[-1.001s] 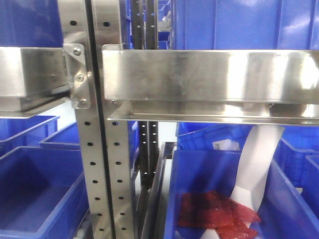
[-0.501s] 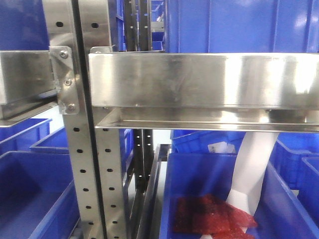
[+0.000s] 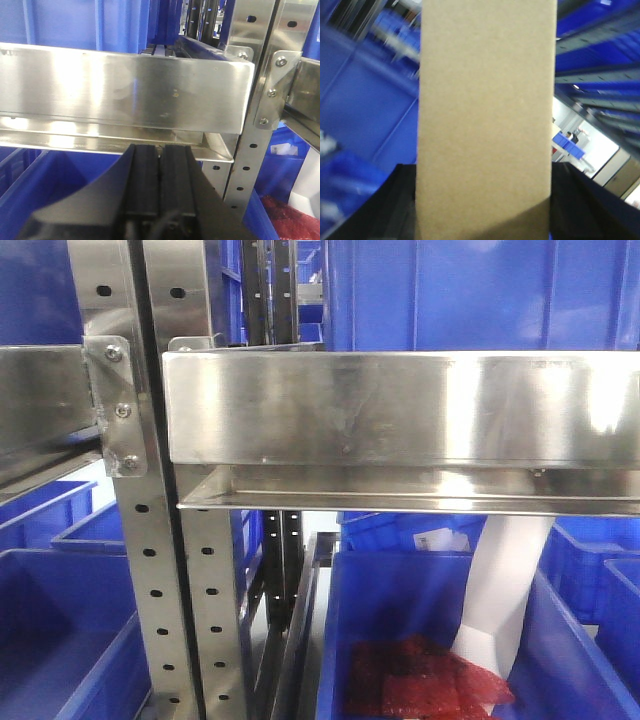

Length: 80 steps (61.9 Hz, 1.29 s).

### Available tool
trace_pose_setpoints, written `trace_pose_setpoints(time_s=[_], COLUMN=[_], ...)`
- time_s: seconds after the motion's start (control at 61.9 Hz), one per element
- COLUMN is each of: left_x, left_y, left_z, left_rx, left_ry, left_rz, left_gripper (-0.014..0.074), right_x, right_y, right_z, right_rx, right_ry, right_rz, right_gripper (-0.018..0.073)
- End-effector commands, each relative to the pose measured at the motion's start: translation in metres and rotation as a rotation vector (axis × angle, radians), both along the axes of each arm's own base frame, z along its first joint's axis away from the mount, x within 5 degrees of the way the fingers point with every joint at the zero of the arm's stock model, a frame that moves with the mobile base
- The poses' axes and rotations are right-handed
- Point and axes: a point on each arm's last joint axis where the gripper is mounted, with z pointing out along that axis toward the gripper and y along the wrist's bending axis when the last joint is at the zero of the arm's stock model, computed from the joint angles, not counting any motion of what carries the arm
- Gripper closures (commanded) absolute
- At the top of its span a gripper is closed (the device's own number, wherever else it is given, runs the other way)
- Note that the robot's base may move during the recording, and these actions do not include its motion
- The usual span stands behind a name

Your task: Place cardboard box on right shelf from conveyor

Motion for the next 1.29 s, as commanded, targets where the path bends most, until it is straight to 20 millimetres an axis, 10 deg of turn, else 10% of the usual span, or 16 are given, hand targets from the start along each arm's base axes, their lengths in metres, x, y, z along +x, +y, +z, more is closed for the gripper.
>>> trace_pose_setpoints(time_s=[0.0, 0.388, 0.727, 1.276], left_x=[-0.001, -0.001, -0.001, -0.001], left_y=[0.000, 0.000, 0.000, 0.000], left_z=[0.009, 0.009, 0.009, 0.009], left_rx=[-0.013, -0.013, -0.013, -0.013], left_ry=[-0.090, -0.090, -0.090, -0.090], left_rz=[-0.001, -0.001, -0.001, -0.001], left_gripper=[0.0715, 0.0715, 0.0715, 0.0715], right_x=[0.023, 0.100, 0.126, 0.156], right_y=[0.009, 0.023, 0.030, 0.033], right_z=[0.008, -0.030, 0.005, -0.001], right_rx=[-0.205, -0.781, -0.792, -0.781], right_ry=[-0.003, 0.307, 0.226, 0.277], right_rz=[0.069, 0.229, 0.260, 0.307], right_gripper=[0.0211, 0.0211, 0.0211, 0.0211])
